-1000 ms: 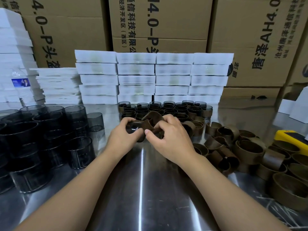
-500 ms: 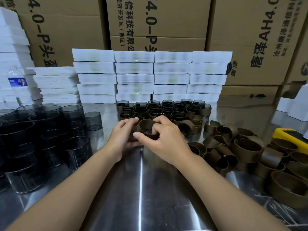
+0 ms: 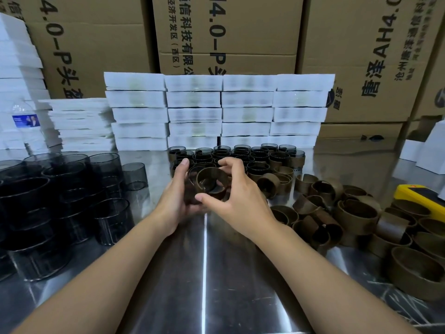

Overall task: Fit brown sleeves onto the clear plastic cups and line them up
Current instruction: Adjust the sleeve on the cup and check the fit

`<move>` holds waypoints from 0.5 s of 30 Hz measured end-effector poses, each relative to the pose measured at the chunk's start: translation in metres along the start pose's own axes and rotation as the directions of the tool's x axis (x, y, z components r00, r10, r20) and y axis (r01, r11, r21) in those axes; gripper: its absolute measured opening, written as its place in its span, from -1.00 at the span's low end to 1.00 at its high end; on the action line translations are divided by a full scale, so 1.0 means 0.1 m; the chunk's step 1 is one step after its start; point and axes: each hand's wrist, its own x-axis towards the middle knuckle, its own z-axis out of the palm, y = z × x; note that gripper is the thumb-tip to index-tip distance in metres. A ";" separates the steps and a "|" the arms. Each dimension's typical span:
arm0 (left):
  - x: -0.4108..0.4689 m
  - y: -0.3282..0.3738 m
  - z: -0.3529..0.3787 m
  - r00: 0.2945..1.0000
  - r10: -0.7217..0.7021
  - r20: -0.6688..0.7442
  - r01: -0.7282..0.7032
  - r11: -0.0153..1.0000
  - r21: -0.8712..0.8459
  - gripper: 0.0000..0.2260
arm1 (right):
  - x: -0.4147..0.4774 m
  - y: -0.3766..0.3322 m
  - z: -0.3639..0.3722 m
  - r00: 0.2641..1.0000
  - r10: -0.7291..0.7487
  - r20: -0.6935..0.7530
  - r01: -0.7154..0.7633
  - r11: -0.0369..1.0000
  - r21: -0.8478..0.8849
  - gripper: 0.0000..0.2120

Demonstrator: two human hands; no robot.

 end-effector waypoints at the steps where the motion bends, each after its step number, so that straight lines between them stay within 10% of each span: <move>1: 0.00 0.00 -0.01 1.000 0.007 0.016 -0.007 1.000 0.015 -0.39 | 0.00 0.00 0.00 1.000 0.000 0.005 0.000 1.000 -0.005 -0.32; 15: 0.03 -0.09 -0.04 0.986 0.069 0.152 -0.066 0.997 -0.027 -0.49 | 0.04 0.06 0.03 1.000 -0.006 -0.005 0.006 1.000 -0.011 -0.29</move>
